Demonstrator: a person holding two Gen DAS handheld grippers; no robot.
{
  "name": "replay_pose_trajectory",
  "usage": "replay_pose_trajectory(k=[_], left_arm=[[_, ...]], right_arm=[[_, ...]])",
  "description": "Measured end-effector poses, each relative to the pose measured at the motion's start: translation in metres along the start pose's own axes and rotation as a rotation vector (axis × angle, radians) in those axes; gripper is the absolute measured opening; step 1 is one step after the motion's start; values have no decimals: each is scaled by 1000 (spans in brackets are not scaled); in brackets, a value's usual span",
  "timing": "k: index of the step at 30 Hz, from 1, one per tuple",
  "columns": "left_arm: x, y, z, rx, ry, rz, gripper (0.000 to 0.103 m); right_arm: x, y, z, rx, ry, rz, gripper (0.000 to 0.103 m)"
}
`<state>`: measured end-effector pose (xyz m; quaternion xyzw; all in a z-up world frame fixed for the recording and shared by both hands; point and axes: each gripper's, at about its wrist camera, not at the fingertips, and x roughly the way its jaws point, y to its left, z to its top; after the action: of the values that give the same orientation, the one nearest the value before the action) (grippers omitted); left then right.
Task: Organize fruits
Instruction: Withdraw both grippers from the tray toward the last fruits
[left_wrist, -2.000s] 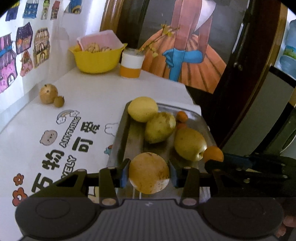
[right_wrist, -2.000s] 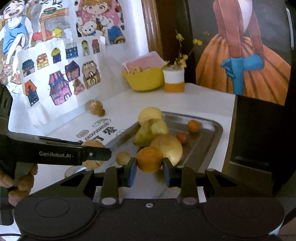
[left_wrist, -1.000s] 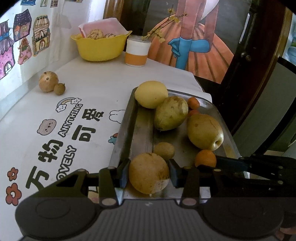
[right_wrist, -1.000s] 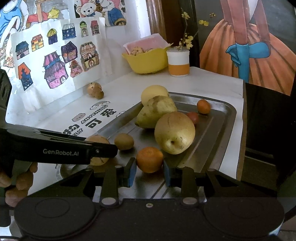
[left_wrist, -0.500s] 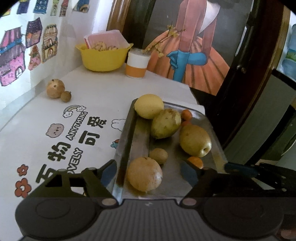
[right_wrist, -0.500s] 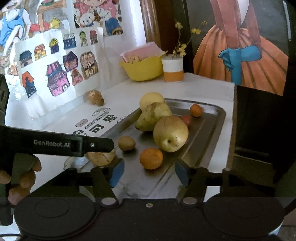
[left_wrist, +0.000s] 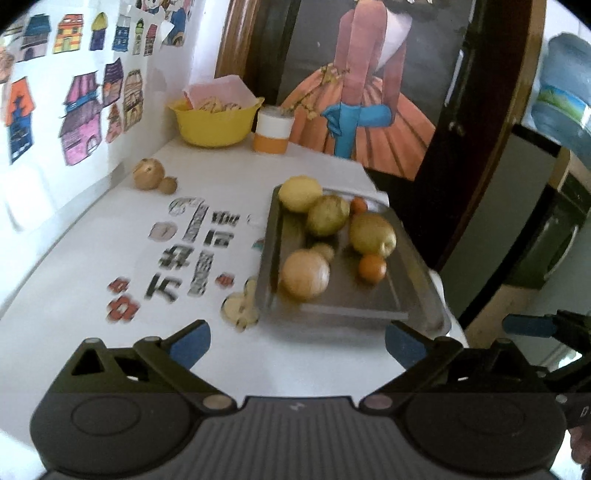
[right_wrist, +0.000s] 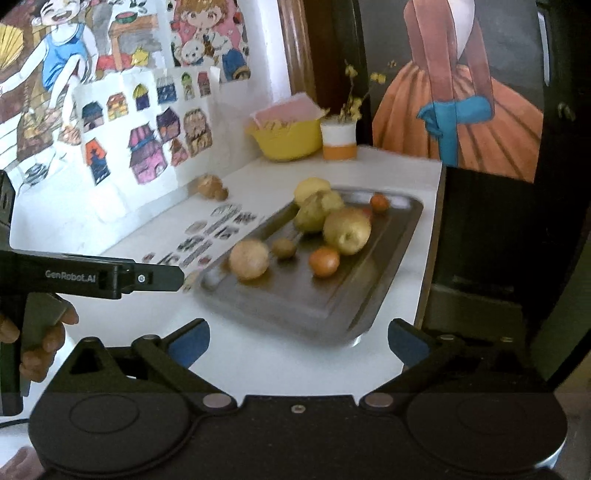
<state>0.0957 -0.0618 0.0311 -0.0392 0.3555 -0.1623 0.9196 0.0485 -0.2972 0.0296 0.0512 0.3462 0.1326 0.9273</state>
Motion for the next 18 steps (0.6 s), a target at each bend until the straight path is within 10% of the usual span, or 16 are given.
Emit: replay_pose_trajectory(k=[18], left_arm=[[-70, 77, -7, -105, 36, 220, 102]], right_arm=[[5, 88, 18, -83, 112, 221, 102]])
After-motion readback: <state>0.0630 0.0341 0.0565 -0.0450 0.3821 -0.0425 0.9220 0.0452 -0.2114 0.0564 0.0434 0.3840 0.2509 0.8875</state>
